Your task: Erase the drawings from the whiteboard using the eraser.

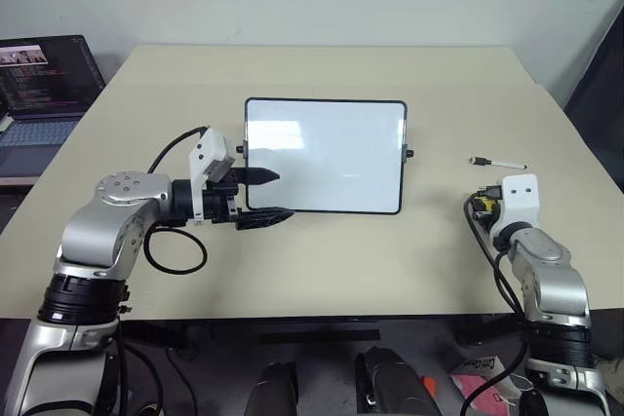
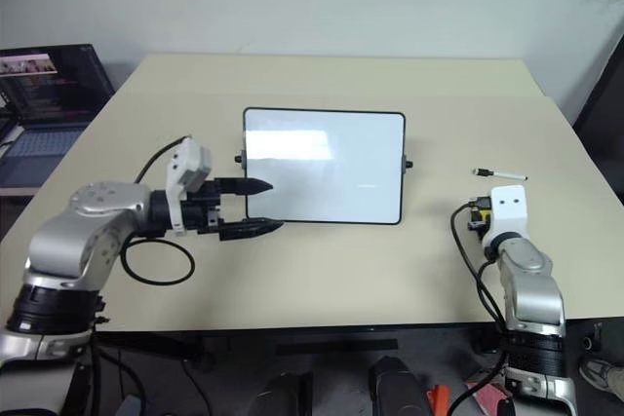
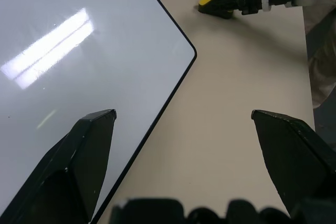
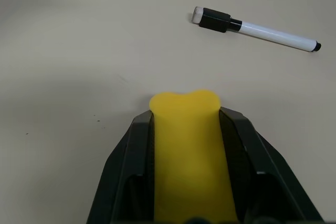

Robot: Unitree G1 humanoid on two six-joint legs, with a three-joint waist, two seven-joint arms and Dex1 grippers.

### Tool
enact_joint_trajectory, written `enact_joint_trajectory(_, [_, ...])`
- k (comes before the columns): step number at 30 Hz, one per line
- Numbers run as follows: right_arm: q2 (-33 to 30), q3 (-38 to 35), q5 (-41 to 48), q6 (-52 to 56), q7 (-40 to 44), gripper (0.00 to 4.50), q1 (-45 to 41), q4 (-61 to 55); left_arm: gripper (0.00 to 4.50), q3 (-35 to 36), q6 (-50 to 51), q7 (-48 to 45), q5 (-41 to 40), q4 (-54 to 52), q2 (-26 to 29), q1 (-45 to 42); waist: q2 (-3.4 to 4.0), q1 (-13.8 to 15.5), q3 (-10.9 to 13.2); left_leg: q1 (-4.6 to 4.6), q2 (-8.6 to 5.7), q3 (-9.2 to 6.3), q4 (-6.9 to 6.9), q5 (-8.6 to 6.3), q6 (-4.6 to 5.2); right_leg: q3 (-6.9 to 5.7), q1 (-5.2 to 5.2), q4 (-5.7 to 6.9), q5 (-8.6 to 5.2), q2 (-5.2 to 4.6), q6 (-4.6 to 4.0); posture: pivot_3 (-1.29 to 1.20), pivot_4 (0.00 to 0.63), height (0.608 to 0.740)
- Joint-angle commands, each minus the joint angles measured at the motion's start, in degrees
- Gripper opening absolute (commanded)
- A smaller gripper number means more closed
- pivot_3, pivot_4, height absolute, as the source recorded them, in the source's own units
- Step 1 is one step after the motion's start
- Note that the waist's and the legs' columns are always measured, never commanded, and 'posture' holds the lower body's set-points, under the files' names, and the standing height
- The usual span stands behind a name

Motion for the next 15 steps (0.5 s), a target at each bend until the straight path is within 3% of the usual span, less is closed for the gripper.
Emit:
enact_joint_trajectory(1, [-1.13, -1.14, 1.76, -1.35, 0.01, 1.37, -0.55, 1.0, 4.5, 2.16, 0.1, 0.39, -0.93, -1.99, 1.02, 0.17, 0.0, 0.01, 0.0, 0.01, 0.0, 0.0, 0.0, 0.0, 0.0, 0.0, 0.01, 0.0, 0.0, 0.0, 0.0, 0.0, 0.15, 0.74])
enact_joint_trajectory(10, [-1.92, -1.69, 4.83, -1.81, 0.15, 4.35, 0.56, -0.26, 4.5, 2.13, 0.12, -1.88, -2.9, -3.5, 1.44, 0.4, 0.01, -0.01, 0.0, 0.01, 0.0, 0.0, -0.01, 0.0, 0.0, 0.0, 0.0, 0.0, -0.01, 0.0, -0.01, 0.0, 0.15, 0.74])
enact_joint_trajectory(15, [-3.08, -2.26, 5.53, -2.83, 0.45, 4.46, 2.83, -5.65, 4.5, 1.43, -1.66, -5.01, -3.5, -4.47, 1.17, -0.04, 0.01, 0.06, 0.01, 0.0, 0.0, 0.0, -0.01, 0.0, 0.0, 0.01, 0.0, 0.0, -0.01, 0.0, 0.0, 0.0, 0.15, 0.74])
